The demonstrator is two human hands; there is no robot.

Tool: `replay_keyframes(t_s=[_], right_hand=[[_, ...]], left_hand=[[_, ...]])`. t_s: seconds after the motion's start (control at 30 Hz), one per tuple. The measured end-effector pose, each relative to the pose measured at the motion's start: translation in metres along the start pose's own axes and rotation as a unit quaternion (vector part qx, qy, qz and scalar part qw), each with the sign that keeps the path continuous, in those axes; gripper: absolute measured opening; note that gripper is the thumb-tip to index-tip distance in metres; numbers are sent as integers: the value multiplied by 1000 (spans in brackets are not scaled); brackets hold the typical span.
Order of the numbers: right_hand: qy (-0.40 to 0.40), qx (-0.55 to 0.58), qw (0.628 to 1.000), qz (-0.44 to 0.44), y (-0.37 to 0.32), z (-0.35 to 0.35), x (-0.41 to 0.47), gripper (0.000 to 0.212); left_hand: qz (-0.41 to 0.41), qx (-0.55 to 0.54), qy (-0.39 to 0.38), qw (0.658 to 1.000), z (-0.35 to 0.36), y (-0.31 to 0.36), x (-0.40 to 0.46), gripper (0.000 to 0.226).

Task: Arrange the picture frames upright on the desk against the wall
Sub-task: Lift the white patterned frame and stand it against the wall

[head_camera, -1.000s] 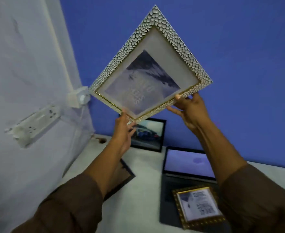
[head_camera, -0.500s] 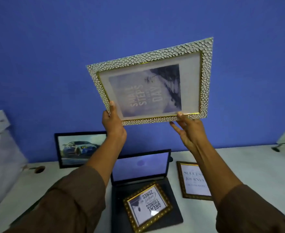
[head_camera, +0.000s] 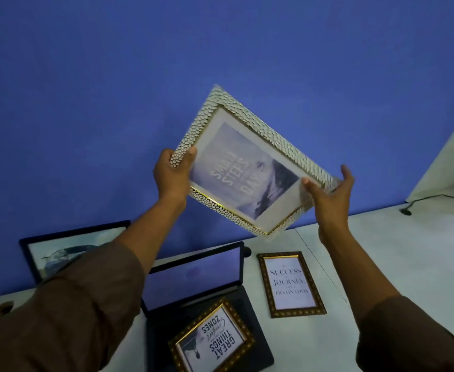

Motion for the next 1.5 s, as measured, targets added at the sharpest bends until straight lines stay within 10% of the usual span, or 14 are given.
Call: replay_keyframes(t_s=[0.17, 0.53, 0.7, 0.87, 1.5], right_hand=[[13, -217, 960, -173, -28, -10, 43, 81], [-171, -67, 983, 14, 81, -14, 167, 43], [-177, -48, 981, 70, 157, -9, 193, 48], [-188, -4, 975, 121, 216, 7, 204, 43], [-283, -12, 946, 156, 304, 36, 221, 33]], left_hand=[[70, 112, -54, 990, 65, 16, 2, 46], [162, 219, -6, 962, 206, 2, -5, 62], [-74, 186, -4, 980, 217, -97, -26, 79], [-333, 162, -127, 920, 243, -191, -61, 75], [-434, 167, -21, 885, 276, -272, -60, 44]])
Point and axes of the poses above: each hand's wrist, its own x-axis towards the middle knuckle, its own z-axis out of the palm, y = z × x, the point moved 3 cm from there along x, towards the middle knuckle, and after that the axes turned 1 degree about -y, right-handed, at the moved point
